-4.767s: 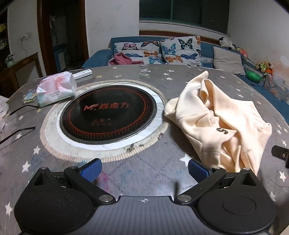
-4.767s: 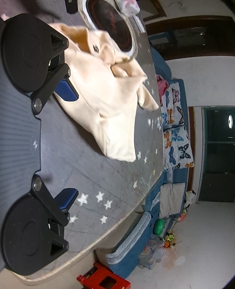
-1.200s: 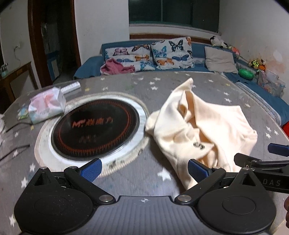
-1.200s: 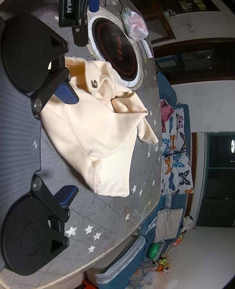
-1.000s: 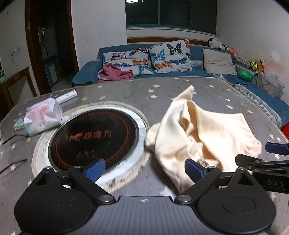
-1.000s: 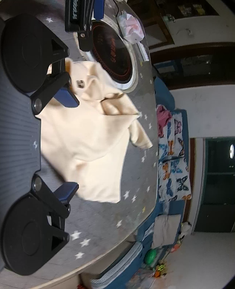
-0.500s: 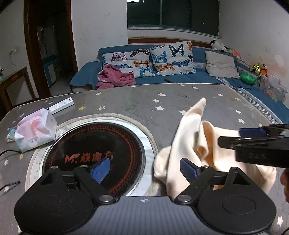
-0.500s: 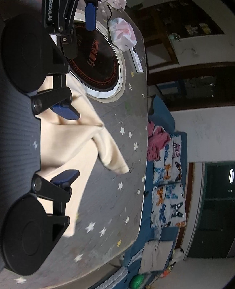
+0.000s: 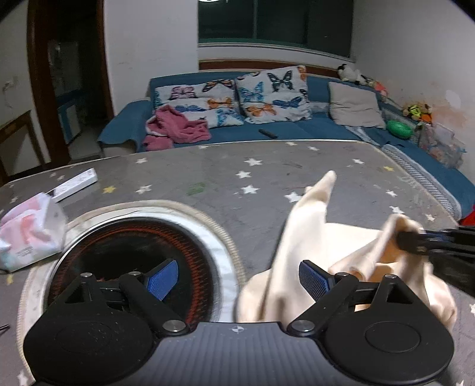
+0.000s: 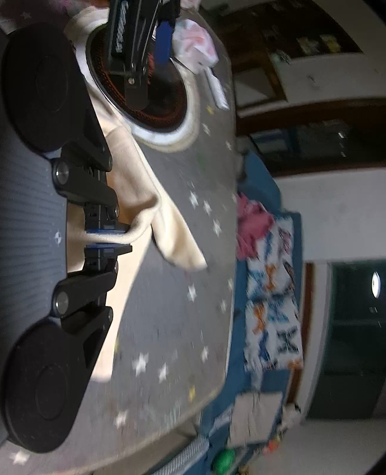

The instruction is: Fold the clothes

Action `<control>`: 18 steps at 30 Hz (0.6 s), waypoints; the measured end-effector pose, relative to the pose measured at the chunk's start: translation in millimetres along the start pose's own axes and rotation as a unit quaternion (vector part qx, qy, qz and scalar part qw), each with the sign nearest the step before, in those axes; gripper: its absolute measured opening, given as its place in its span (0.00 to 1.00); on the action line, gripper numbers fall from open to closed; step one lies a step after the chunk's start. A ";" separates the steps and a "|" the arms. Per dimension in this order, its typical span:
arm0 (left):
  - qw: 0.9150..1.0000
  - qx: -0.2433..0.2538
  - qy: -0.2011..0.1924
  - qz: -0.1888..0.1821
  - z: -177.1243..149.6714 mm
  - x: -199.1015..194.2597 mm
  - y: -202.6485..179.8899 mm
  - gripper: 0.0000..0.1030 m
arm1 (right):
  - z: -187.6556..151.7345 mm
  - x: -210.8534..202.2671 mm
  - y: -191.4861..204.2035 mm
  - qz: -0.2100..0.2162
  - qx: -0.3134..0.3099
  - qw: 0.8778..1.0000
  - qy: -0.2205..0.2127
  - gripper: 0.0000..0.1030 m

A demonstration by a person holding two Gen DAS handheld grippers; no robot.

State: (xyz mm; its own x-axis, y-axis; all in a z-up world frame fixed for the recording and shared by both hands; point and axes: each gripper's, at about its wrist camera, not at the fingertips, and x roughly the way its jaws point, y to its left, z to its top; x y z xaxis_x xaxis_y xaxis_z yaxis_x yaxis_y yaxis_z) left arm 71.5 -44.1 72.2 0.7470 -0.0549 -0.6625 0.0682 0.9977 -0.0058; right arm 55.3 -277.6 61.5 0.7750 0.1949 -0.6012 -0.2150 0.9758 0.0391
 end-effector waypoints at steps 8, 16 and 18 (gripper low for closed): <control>0.999 0.010 0.004 -0.039 8.6 32.4 -15.9 0.87 | -39.7 -78.1 -52.5 -0.099 0.078 0.991 -0.044 0.05; 0.996 -0.002 0.038 -0.085 -1.1 51.4 -20.0 0.47 | -103.6 -113.4 -95.4 -0.158 0.167 0.973 0.002 0.06; 0.996 0.001 0.033 -0.088 -5.7 48.7 -20.7 0.29 | -116.7 -113.9 -100.5 -0.159 0.181 0.970 0.019 0.07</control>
State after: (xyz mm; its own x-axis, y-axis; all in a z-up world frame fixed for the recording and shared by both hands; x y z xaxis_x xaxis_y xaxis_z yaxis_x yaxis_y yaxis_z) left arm 102.7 -67.3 35.8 0.6784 -0.2253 -0.6993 0.1956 0.9729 -0.1236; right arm -80.7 -409.4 32.8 0.7443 -0.1197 -0.6570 0.2596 0.9583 0.1196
